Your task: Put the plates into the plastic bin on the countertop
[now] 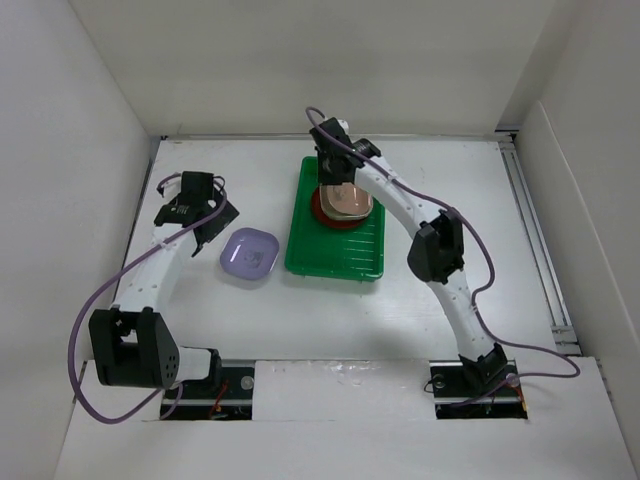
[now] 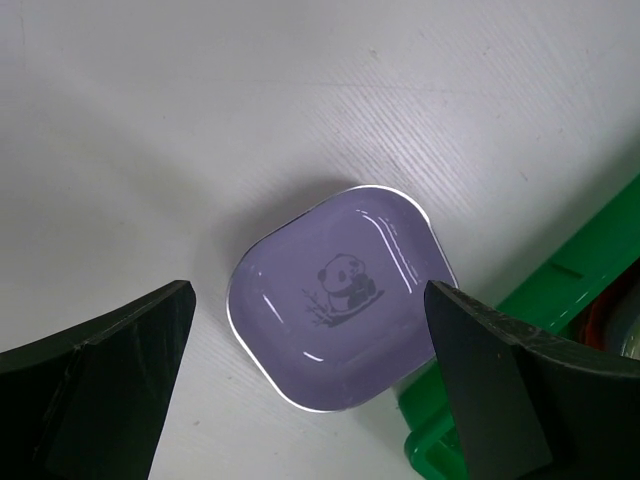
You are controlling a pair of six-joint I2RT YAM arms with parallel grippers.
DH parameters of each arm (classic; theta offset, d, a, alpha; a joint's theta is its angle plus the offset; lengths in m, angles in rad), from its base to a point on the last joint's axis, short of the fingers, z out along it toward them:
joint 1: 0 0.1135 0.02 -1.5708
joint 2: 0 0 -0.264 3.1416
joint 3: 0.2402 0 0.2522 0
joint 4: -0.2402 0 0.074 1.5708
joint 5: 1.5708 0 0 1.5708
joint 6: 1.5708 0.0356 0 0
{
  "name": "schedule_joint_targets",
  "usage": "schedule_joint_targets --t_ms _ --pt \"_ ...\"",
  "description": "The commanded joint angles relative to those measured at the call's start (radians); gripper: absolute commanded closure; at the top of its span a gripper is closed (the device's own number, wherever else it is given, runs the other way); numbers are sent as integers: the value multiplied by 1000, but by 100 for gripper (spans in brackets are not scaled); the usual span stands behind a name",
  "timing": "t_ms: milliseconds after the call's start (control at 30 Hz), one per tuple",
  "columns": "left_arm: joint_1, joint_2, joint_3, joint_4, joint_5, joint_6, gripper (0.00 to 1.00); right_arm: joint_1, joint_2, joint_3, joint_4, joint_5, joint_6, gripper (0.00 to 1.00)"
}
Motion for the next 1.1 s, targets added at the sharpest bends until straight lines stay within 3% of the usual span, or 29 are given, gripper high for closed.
schedule_joint_targets --t_ms 0,67,100,133,233,300,333,467,600,767,933,1000,1067 --pt "0 -1 27 -52 -1 58 0 -12 -40 51 -7 1 -26 100" --pt "0 -12 12 -52 -10 71 0 -3 -40 42 2 1 -26 95" --pt "0 -24 1 -52 -10 80 0 -3 -52 30 13 1 -26 64" --pt "0 -33 1 -43 3 80 0 -3 -66 16 25 1 -26 46" --pt "0 -44 -52 -32 3 80 0 36 -164 -81 115 16 -45 18" --pt "0 -44 -63 -32 3 69 0 51 -207 -105 157 16 -45 13" --pt "0 -44 -84 -32 17 33 0 65 -242 -105 157 16 -45 0" --pt "0 -44 -189 37 42 -41 0 85 -374 -209 204 34 -54 0" --pt "0 -6 -279 138 68 -58 0 109 -557 -458 316 -36 -54 0" --pt "0 117 -315 207 77 -78 14 119 -736 -751 450 -117 -30 0" --pt "-11 175 -350 218 31 -167 78 128 -873 -869 490 -144 -19 0" --pt "-11 164 -350 218 1 -190 85 128 -900 -894 490 -144 -19 0" --pt "2 137 -329 177 -56 -225 100 128 -942 -903 490 -135 -19 0"
